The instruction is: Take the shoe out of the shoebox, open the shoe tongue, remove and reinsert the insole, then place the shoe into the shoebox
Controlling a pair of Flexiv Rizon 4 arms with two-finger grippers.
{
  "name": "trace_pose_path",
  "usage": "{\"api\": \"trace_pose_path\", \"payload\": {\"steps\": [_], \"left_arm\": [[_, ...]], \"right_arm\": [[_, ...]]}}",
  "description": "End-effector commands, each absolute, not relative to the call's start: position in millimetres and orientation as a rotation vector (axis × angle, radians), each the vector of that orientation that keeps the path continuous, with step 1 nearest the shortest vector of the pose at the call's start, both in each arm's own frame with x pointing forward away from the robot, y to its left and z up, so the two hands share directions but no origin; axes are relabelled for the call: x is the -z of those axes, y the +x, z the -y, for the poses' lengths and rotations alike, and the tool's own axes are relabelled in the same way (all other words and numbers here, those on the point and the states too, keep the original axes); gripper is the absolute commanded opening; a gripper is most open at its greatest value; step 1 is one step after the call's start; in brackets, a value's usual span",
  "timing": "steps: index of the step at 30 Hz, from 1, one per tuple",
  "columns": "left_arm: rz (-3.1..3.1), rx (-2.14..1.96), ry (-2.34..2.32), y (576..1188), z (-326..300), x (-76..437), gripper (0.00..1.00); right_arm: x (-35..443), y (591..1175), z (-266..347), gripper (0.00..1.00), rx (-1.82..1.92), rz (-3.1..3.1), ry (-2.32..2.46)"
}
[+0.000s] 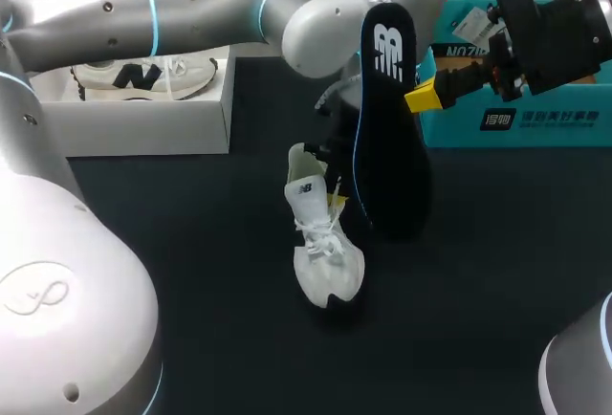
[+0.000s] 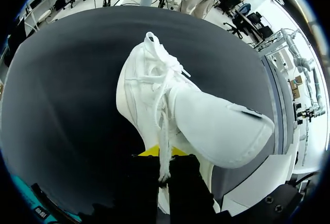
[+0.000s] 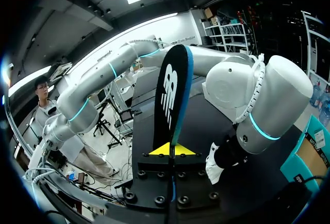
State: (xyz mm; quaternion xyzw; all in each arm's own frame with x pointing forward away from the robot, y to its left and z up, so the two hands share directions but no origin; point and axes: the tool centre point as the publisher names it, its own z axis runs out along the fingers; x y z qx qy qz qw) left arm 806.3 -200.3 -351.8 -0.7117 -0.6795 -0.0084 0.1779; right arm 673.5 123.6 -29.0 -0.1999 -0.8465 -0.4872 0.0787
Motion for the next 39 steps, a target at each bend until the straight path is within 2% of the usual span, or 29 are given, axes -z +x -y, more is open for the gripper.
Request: {"api": "trace_pose_path", "payload": {"steps": [1,4,5,6,7,8,14,30,39], "left_arm": [[1.869,0.005,-2.017,806.5,207.1,358.6,0.00],[1.837,-0.041,-2.032,803.5,207.2,357.8,0.00],[1.830,-0.050,-2.036,803.0,207.2,356.7,0.16],[1.814,-0.074,-2.044,802.3,207.6,354.6,0.40],[1.803,-0.089,-2.052,801.8,207.6,352.9,0.55],[1.794,-0.103,-2.067,801.1,207.7,350.1,1.00],[1.786,-0.215,-2.114,799.2,209.0,328.8,1.00],[2.075,-0.607,-2.307,788.9,223.9,226.4,1.00],[2.190,-0.717,-2.391,773.1,241.9,201.7,1.00]], "right_arm": [[29.5,675.4,-125.3,0.00,1.453,2.535,-0.598],[29.5,675.4,-125.3,0.00,1.453,2.535,-0.598],[29.5,675.4,-125.3,0.00,1.453,2.535,-0.598],[29.5,675.4,-125.3,0.00,1.453,2.535,-0.598],[29.5,675.4,-125.3,0.00,1.453,2.535,-0.598],[29.5,675.4,-125.3,0.00,1.453,2.535,-0.598],[29.5,675.4,-125.3,0.00,1.453,2.535,-0.598],[29.5,675.4,-125.3,0.00,1.453,2.535,-0.598],[29.5,675.4,-125.3,0.00,1.453,2.535,-0.598]]}}
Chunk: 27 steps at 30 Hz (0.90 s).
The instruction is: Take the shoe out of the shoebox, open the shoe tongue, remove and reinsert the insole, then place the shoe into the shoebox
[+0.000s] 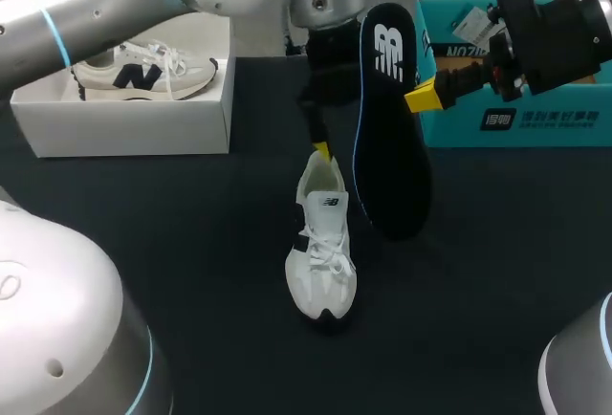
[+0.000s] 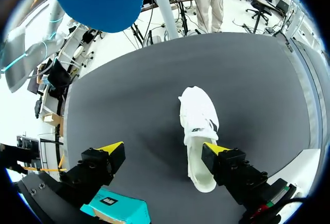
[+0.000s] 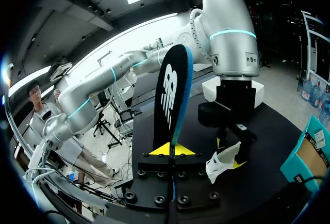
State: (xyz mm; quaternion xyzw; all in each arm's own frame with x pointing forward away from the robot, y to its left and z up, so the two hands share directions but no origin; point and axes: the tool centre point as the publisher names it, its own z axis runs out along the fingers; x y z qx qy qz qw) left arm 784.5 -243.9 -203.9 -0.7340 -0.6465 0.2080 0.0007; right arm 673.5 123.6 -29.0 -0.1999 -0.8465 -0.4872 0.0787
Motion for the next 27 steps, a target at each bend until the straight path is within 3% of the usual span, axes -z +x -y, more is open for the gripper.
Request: {"api": "trace_pose_path", "payload": {"steps": [1,17,27], "left_arm": [[2.224,-0.739,-2.365,772.9,243.9,200.1,1.00],[2.212,-0.745,-2.385,772.6,245.3,198.7,1.00],[2.329,-1.118,-2.327,790.0,227.0,182.3,1.00]], "right_arm": [[29.5,675.4,-125.3,0.00,1.453,2.535,-0.598],[29.5,675.4,-125.3,0.00,1.453,2.535,-0.598],[24.4,683.5,-103.5,0.00,1.548,2.339,-0.658]]}}
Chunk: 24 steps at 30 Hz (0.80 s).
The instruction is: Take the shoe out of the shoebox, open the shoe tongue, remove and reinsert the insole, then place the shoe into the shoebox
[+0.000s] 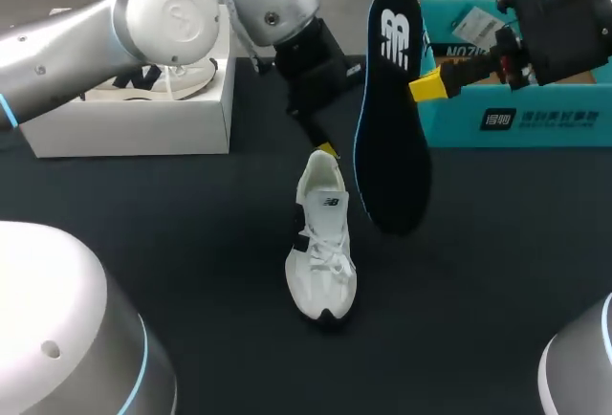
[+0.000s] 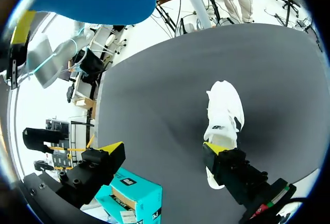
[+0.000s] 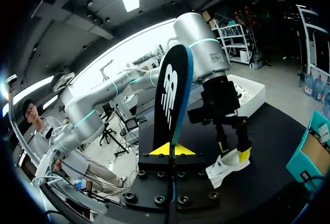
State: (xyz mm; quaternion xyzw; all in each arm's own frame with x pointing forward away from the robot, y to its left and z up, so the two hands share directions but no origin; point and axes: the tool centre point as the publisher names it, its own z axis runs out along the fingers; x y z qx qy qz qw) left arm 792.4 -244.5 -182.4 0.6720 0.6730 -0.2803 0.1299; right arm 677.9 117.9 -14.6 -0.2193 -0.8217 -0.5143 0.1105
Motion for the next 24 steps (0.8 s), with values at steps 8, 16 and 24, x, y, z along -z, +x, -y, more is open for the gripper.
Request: {"api": "trace_pose_path", "payload": {"steps": [8,16,24], "left_arm": [[-1.748,1.019,1.770,784.2,222.1,168.4,1.00],[-1.602,1.096,1.643,778.3,216.7,141.2,1.00],[-1.470,1.127,1.560,766.0,207.5,112.7,1.00]], "right_arm": [[19.4,694.7,-79.1,0.00,1.584,2.092,-0.758],[17.7,705.4,-57.7,0.00,1.501,1.940,-0.825],[24.8,716.1,-46.9,0.00,1.409,1.816,-0.924]]}}
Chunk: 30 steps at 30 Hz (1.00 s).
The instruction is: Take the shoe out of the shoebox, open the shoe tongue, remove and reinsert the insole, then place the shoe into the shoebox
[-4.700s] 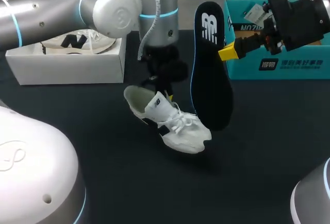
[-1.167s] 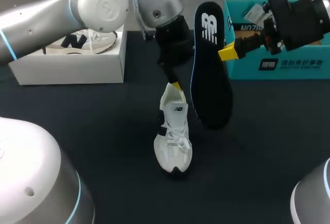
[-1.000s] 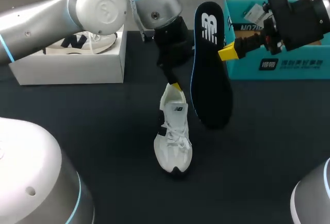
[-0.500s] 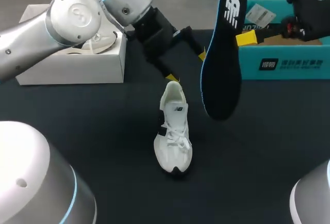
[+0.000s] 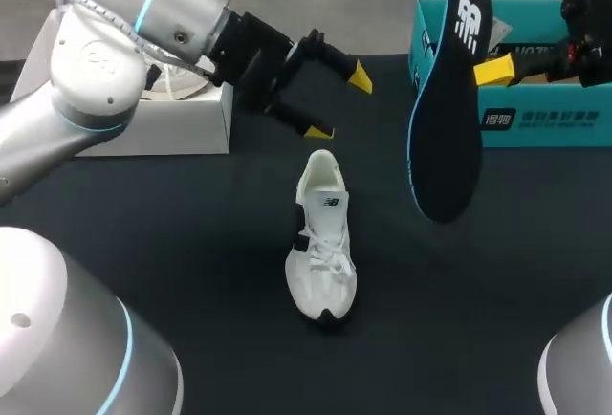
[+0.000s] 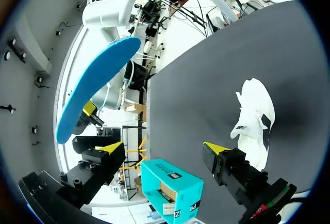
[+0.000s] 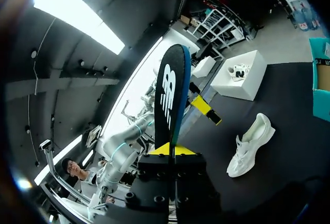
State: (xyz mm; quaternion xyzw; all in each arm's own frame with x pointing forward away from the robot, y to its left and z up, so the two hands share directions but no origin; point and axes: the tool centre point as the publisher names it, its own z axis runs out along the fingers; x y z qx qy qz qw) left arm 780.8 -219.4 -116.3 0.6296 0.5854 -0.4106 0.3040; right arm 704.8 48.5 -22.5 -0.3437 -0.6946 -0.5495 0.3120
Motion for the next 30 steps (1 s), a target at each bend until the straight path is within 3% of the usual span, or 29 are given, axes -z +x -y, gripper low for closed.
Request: {"api": "trace_pose_path", "payload": {"steps": [1,16,30], "left_arm": [[-1.455,1.125,1.554,764.4,207.2,110.0,1.00],[-1.208,1.144,1.386,730.7,210.6,66.0,1.00],[-1.100,1.176,1.363,722.3,237.1,56.9,1.00]], "right_arm": [[26.0,717.8,-46.2,0.00,1.379,1.820,-0.939],[42.4,731.5,-44.6,0.00,1.271,1.792,-1.025],[46.8,742.3,-53.3,0.00,1.171,1.693,-1.120]]}}
